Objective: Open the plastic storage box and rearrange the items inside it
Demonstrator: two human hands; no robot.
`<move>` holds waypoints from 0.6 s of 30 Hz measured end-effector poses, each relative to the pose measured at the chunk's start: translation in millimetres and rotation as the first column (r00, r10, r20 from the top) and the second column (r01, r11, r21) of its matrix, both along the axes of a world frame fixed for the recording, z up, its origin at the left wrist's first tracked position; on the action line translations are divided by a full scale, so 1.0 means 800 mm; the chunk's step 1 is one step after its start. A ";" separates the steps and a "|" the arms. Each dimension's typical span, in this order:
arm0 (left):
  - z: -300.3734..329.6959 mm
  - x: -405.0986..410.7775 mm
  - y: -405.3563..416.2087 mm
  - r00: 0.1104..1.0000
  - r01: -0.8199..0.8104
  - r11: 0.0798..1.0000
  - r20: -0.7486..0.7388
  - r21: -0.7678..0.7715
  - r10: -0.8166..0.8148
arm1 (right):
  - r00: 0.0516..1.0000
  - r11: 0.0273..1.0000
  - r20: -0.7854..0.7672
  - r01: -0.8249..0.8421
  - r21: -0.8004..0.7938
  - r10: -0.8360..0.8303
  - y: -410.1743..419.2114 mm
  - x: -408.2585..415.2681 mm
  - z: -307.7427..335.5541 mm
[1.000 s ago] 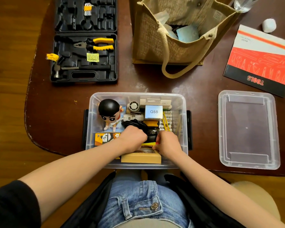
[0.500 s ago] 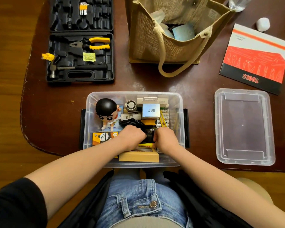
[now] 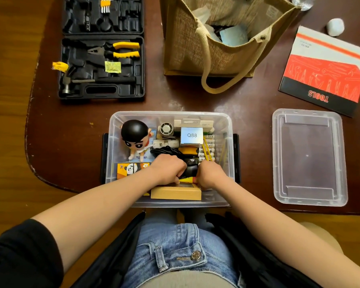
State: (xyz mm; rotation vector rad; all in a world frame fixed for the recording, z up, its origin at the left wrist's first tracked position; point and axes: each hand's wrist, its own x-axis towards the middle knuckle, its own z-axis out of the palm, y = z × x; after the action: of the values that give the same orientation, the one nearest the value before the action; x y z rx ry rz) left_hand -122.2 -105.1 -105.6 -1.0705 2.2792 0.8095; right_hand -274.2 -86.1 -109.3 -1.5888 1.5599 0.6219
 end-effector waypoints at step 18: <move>-0.004 0.001 0.006 0.999 -0.009 0.997 -0.031 -0.073 0.007 | 0.957 0.957 0.025 0.291 0.002 -0.291 0.024 0.003 -0.005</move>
State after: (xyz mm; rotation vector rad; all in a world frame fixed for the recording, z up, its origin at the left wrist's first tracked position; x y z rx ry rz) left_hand -121.6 -100.5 -109.1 -1.1071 2.3482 0.7563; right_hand -271.6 -67.1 -113.3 -1.3267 1.7326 0.4367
